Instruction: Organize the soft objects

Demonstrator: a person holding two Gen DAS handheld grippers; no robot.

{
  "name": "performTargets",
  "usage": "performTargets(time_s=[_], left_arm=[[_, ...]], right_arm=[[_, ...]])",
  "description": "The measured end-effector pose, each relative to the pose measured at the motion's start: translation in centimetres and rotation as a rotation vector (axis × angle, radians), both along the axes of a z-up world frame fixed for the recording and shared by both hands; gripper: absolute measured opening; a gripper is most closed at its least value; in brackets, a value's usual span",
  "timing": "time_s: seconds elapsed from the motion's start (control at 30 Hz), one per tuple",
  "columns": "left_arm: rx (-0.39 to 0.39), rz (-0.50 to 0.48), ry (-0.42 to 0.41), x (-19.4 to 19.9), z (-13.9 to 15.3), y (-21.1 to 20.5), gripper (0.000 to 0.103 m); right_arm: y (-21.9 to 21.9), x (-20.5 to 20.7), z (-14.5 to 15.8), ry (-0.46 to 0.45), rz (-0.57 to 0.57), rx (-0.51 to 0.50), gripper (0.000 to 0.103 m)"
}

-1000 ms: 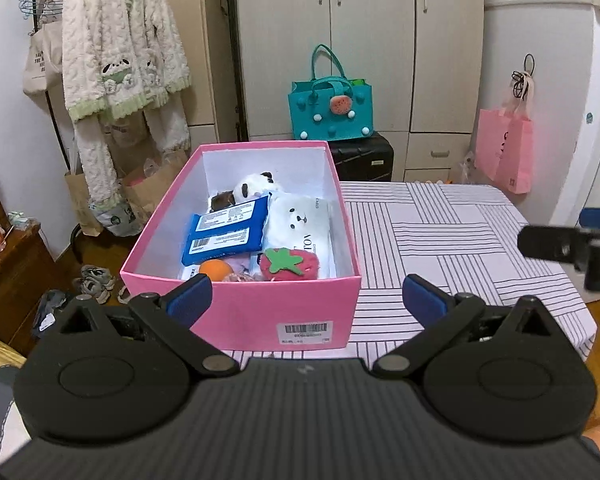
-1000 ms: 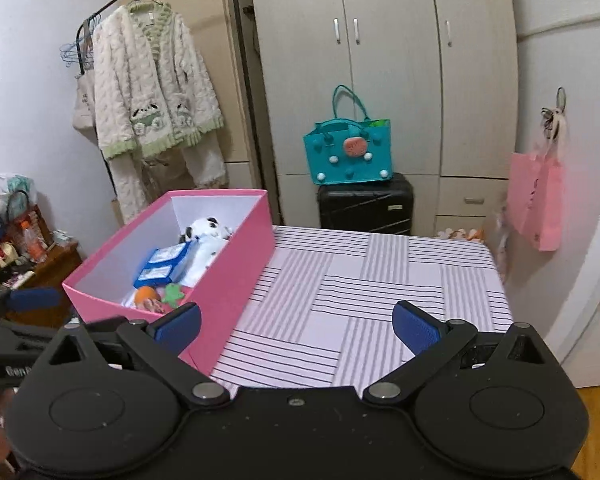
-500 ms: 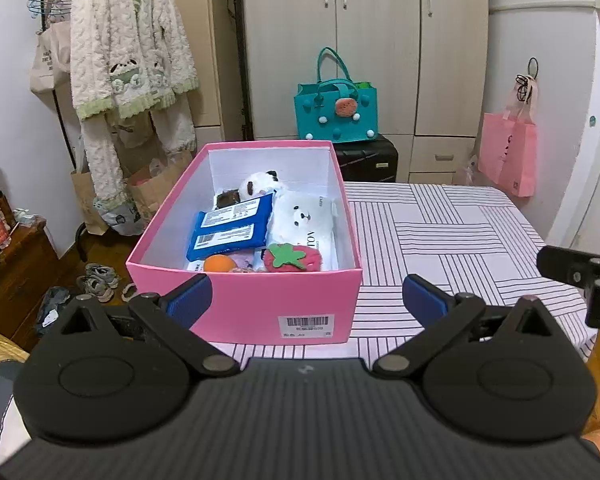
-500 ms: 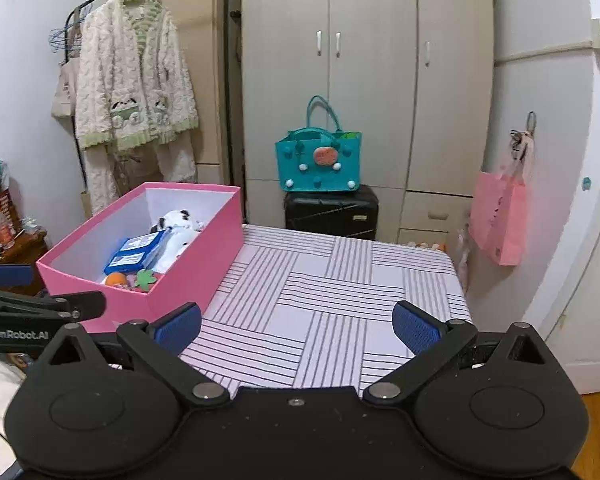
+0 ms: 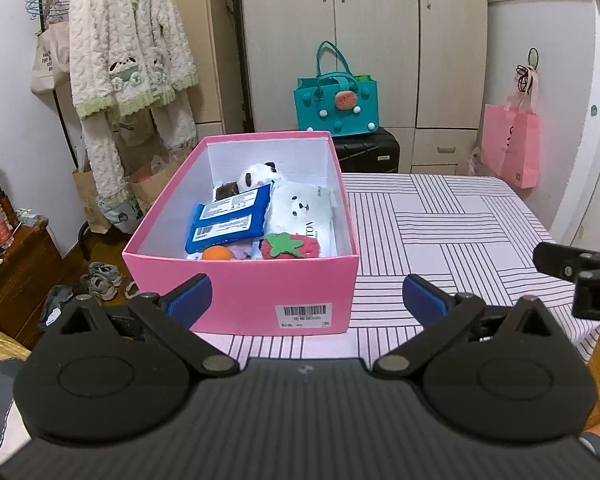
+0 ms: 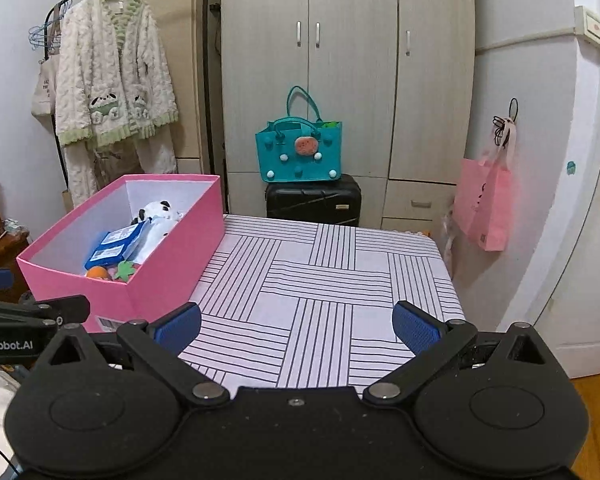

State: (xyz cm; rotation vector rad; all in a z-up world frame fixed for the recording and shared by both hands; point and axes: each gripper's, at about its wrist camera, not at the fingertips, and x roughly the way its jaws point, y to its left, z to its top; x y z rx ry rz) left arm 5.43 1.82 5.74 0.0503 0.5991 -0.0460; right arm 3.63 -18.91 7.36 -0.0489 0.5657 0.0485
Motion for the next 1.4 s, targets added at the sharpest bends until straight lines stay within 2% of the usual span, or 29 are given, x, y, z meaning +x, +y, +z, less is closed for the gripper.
performTargets(time_s=[0.27,0.47,0.9,1.4], left_arm=[[-0.012,-0.009,0.001,-0.2,-0.1,0.0,0.103],[-0.003,-0.011,-0.010,-0.6,-0.2,-0.2,0.103],[0.002,-0.017,-0.026,-1.2,-0.1,-0.6,0.103],[-0.022,0.022,-0.033,-1.1,0.0,-0.2,0.103]], right_arm=[[0.3,-0.4,-0.3,-0.002,-0.012,-0.019,0.103],[0.1,-0.9,-0.3,0.005,-0.001,0.007,0.103],[-0.3,-1.4,-0.6,-0.019,-0.048,-0.016,0.103],[-0.8,-1.1,-0.8,-0.018,-0.063,-0.007,0.103]])
